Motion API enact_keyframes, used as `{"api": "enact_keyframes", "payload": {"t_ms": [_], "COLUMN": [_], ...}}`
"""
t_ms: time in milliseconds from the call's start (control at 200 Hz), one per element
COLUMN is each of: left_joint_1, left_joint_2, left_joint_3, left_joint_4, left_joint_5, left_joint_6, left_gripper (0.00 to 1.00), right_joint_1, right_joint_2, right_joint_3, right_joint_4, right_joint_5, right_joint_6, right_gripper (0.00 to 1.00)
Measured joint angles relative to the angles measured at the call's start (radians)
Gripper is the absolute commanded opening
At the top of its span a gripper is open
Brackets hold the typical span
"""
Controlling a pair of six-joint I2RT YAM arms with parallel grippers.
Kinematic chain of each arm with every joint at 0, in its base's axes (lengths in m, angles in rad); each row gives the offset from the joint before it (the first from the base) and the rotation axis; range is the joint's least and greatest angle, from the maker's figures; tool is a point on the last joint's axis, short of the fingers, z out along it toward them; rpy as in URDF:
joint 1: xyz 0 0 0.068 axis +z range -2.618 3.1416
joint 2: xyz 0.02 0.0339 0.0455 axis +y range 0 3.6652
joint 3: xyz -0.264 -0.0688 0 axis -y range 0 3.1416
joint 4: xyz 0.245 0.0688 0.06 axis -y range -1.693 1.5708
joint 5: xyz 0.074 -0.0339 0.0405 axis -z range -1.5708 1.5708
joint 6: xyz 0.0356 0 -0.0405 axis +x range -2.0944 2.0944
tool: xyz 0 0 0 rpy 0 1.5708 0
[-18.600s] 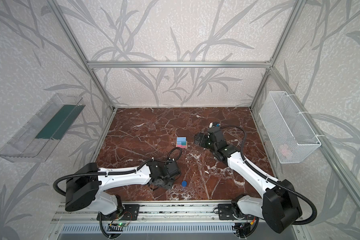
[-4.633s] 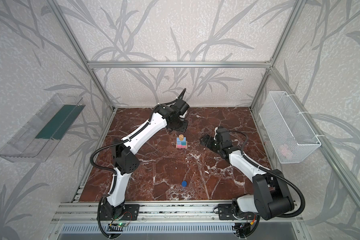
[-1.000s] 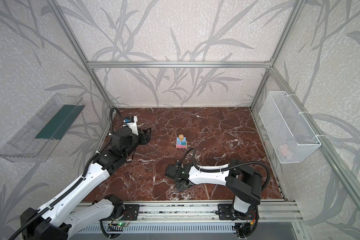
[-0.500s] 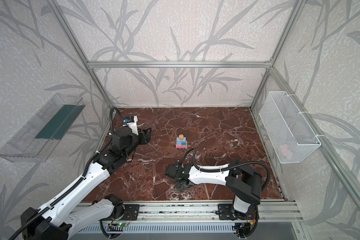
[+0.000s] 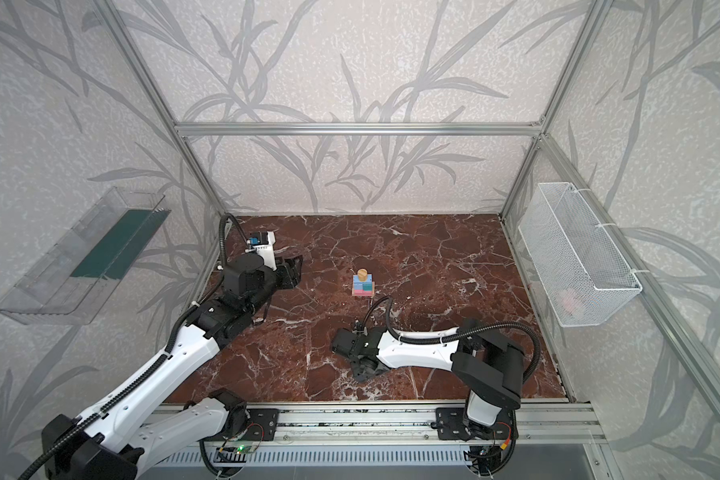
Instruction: Build the wood block tower
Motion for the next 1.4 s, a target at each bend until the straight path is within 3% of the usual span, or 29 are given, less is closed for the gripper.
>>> {"api": "enact_keyframes", "payload": {"t_ms": [1010,1400], "left_joint_1": [0.007,0.013], "left_joint_2": [0.002,0.002], "left_joint_3": [0.0,-0.002], "left_joint_4": [0.0,-0.001], "left_joint_5": [0.009,0.016], "left_joint_6": [-0.004,-0.003], "left_gripper": [0.62,0.62], "right_joint_1": [-0.006,-0.073], "right_joint_2": [0.003,-0.054], "right_joint_3": [0.004,0.043], "right_joint_4": [-0.014,-0.074], "right_joint_5": [-0.016,-0.018], "right_joint_6": [-0.007,-0.063], "right_gripper": [0.26,0.23]}}
